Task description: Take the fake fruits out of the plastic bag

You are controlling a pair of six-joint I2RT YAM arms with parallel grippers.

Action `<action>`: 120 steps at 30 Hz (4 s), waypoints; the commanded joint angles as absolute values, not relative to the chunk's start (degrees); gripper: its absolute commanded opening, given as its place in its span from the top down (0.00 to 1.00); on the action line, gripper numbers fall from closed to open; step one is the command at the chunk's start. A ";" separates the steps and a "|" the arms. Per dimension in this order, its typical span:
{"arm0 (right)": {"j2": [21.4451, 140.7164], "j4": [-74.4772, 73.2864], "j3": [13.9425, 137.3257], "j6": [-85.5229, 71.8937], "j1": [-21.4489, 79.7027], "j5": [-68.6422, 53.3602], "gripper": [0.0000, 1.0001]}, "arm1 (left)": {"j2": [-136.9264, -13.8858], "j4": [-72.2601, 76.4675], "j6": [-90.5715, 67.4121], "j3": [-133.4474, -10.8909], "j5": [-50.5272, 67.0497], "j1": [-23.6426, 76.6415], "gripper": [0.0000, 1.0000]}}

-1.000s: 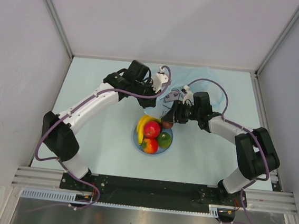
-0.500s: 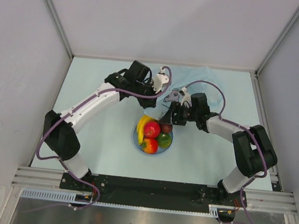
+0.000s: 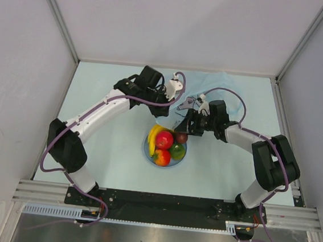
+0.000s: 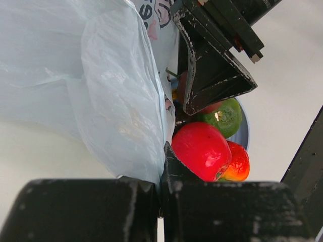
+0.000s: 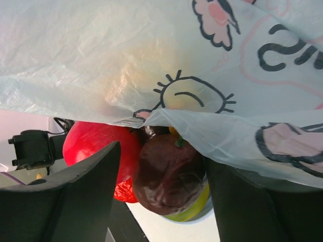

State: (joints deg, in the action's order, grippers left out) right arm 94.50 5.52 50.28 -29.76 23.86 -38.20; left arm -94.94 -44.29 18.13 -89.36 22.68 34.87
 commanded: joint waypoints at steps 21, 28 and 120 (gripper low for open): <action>94.31 5.10 50.98 -29.71 25.40 -35.78 0.28 | -96.24 -43.86 19.07 -93.08 23.73 35.16 1.00; 93.78 4.04 50.89 -29.97 24.96 -33.49 0.14 | -96.68 -43.59 19.16 -93.60 23.56 35.16 1.00; 86.56 -5.83 54.84 -7.89 22.68 -39.72 0.69 | -99.67 -41.75 17.67 -99.05 13.18 32.70 1.00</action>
